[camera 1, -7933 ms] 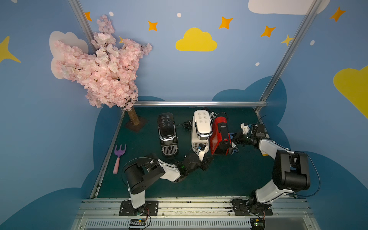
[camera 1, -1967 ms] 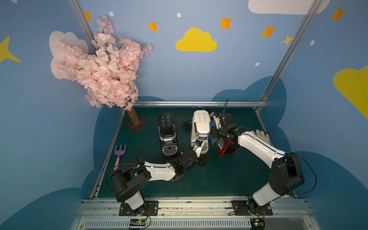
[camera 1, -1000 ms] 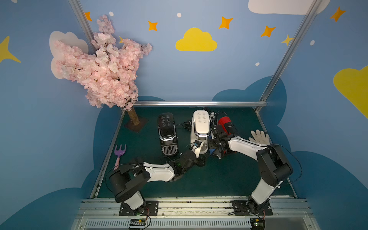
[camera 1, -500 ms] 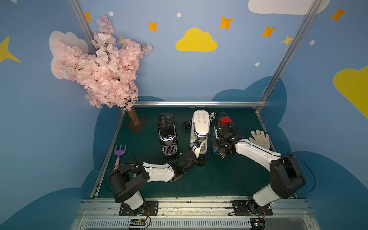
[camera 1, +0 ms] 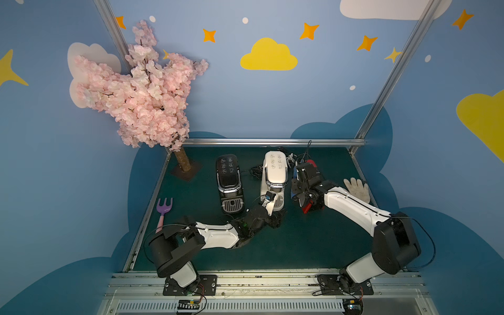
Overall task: Wipe the surface of a coffee machine
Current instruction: Wipe the dirt from the surface of the coffee machine.
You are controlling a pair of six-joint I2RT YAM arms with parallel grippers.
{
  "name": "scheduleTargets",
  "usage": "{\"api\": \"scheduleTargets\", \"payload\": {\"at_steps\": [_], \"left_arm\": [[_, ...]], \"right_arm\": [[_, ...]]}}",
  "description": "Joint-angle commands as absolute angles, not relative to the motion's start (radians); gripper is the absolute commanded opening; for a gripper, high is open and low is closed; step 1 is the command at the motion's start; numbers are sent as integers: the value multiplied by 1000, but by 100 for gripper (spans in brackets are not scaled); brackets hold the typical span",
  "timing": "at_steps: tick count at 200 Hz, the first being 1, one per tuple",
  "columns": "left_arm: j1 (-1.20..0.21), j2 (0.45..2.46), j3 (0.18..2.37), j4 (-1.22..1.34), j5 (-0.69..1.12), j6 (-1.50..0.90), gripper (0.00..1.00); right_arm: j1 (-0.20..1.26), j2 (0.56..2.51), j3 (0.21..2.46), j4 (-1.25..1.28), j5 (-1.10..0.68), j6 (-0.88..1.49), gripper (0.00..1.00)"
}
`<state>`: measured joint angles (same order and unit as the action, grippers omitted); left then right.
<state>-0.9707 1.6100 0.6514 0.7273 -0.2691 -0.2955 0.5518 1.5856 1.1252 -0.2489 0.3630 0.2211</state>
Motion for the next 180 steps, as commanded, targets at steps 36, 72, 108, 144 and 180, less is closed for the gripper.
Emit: {"api": "scheduleTargets", "payload": {"at_steps": [36,72,108,144,180], "left_arm": [[-967,1588,640,737,-274,-303,72],[-967,1594,644,736,-273,-304,72],[-967,1609,665,729,-265,-300,72],[-966,1634,680,728,-249,-309,72],[-951,1653,694,722,-214,-335,72]], "right_arm": [[521,1756,1144,-177,365,218,0],[519,1778,1102,-168,320,233,0],[529,1732,1023,-188,288,249,0],[546,1644,925,-218,295,279,0],[569,1523,873,-295,315,292,0]]}}
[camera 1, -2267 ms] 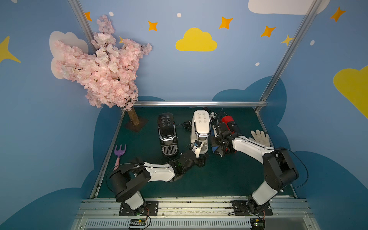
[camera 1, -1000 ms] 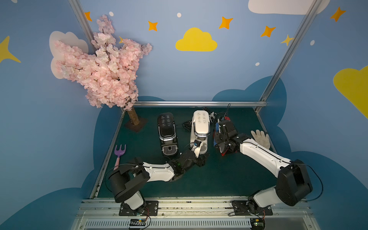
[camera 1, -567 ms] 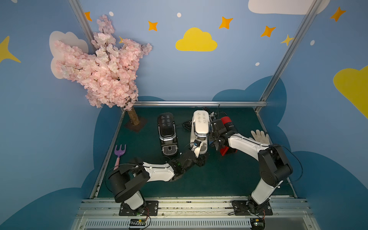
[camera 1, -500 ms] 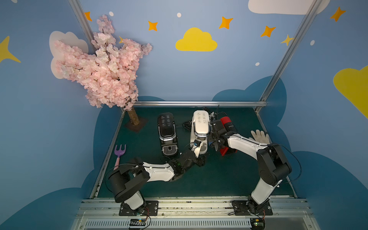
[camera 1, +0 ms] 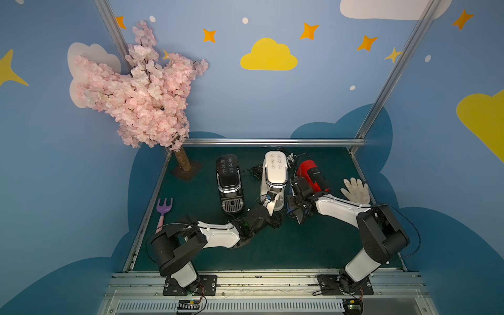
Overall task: Wipe the surface of a coffee machine
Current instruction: Wipe the dirt from the surface of the coffee machine.
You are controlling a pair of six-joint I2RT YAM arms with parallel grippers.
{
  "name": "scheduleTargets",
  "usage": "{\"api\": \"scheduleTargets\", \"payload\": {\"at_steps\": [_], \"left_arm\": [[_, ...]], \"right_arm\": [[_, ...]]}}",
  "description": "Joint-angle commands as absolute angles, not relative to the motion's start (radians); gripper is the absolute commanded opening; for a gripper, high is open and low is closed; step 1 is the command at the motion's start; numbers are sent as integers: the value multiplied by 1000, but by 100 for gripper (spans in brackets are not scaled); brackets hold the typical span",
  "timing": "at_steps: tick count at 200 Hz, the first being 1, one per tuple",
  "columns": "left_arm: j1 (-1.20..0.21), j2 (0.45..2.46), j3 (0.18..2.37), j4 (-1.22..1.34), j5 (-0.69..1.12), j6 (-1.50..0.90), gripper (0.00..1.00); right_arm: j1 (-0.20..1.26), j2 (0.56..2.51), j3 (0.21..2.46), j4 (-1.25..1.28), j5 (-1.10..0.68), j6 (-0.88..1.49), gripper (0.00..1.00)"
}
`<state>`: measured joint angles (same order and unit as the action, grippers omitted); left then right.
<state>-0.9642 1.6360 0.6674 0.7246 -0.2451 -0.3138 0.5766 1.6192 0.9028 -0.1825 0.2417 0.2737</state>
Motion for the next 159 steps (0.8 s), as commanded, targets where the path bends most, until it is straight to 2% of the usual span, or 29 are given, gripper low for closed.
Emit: {"api": "scheduleTargets", "payload": {"at_steps": [1,69,159], "left_arm": [[-950,1654,695,722,-213,-336,72],[-934,1666,692,733,-186,-362,72],[-931,1658,690,724,-183,-360,72]], "right_arm": [[570,1520,873,-299,317,293,0],[580,1298,917,-441,407,262,0],[492,1210,1014,-336,443,182,0]]}}
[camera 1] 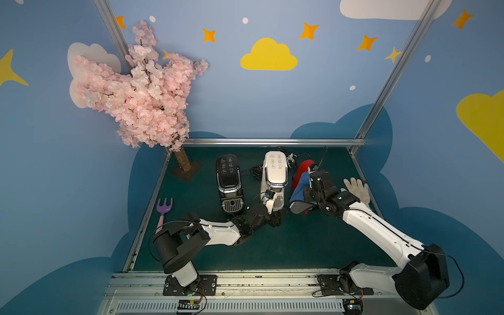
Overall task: Wipe the surface of a coffee machine
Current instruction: Wipe the dirt from the surface of the coffee machine.
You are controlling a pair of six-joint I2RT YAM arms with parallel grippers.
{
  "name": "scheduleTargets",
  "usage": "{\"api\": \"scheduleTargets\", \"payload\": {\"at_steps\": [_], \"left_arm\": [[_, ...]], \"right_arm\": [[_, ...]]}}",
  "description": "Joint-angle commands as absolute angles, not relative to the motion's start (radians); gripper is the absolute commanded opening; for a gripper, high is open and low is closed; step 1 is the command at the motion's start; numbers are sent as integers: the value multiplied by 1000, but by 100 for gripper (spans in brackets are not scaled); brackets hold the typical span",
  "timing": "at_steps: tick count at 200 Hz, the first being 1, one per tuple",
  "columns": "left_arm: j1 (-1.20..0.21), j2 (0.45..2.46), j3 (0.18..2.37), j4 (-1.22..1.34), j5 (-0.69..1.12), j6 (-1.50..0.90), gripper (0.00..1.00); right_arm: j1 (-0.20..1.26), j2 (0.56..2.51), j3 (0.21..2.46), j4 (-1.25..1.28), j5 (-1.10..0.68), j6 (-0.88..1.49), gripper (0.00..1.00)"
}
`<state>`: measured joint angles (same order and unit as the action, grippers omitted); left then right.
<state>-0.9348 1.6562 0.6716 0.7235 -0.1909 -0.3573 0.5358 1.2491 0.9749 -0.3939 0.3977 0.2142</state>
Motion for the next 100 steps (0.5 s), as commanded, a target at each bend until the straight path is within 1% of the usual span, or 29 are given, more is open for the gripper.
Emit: {"api": "scheduleTargets", "payload": {"at_steps": [1,50,100], "left_arm": [[-930,1657,690,724,-184,-360,72],[-931,1666,705,721,-177,-360,72],[-929,1690,731,721,-160,-359,72]], "right_arm": [[490,1209,1016,-335,441,181,0],[426,1144,1035,-278,438,142,0],[350,1078,1073,-330,452,136,0]]}}
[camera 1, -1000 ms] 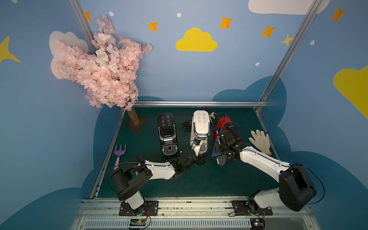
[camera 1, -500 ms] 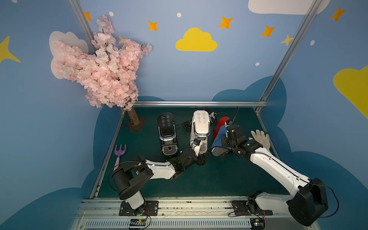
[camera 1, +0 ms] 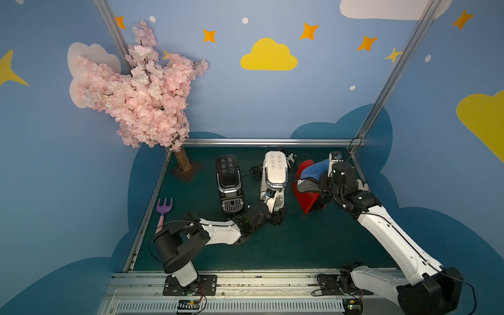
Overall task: Wipe the surface of a coffee machine
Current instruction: Wipe the dirt from the surface of the coffee machine.
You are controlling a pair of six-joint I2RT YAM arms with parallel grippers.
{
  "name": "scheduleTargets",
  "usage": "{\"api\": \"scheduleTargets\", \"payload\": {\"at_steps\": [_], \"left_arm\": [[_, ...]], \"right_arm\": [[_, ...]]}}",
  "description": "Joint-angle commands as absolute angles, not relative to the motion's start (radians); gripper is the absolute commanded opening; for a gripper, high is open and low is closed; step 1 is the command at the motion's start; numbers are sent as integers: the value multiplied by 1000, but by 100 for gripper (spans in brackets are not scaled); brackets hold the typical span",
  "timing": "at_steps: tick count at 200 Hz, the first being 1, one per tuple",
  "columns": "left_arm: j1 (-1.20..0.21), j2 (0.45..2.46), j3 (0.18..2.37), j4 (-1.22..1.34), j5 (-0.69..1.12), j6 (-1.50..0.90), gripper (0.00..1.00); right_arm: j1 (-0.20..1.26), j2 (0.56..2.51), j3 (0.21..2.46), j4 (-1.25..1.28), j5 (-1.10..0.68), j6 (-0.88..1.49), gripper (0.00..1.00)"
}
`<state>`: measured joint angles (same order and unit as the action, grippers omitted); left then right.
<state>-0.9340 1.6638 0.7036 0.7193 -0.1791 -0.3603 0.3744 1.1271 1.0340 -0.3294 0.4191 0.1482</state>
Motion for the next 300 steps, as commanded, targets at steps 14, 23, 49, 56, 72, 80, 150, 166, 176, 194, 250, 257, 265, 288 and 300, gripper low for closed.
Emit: {"api": "scheduleTargets", "payload": {"at_steps": [14,23,49,56,72,80,150,166,176,194,250,257,265,288,300], "left_arm": [[-930,1696,739,721,-150,-357,72],[-930,1697,743,721,-147,-356,72],[-928,1702,747,722,-146,-357,72],[-928,1702,746,723,-146,-357,72],[-928,1705,748,724,-144,-358,72],[-927,1704,747,724,-144,-359,72],[-926,1688,723,724,-159,-360,72],[-924,1685,717,724,-166,-362,72],[-925,1681,713,725,-166,-361,72],[-925,1677,709,724,-167,-359,72],[-923,1655,690,720,-188,-360,72],[-923,1658,690,719,-188,-359,72],[-923,1655,690,718,-189,-359,72],[-923,1653,690,717,-186,-359,72],[-922,1652,688,716,-189,-357,72]], "right_arm": [[344,1066,1081,-339,456,132,0],[342,1062,1091,-346,470,123,0],[329,1063,1126,-379,428,130,0],[328,1074,1138,-389,402,136,0],[329,1110,1151,-407,378,139,0],[328,1133,1155,-414,384,139,0],[278,1380,1166,-417,341,196,0],[260,1424,1175,-382,299,212,0],[253,1459,1198,-379,273,220,0],[253,1517,1247,-385,250,227,0],[258,1623,1376,-396,164,230,0],[258,1635,1385,-394,161,227,0],[260,1648,1396,-389,159,219,0],[264,1689,1418,-370,153,198,0],[264,1710,1433,-371,150,197,0]]}}
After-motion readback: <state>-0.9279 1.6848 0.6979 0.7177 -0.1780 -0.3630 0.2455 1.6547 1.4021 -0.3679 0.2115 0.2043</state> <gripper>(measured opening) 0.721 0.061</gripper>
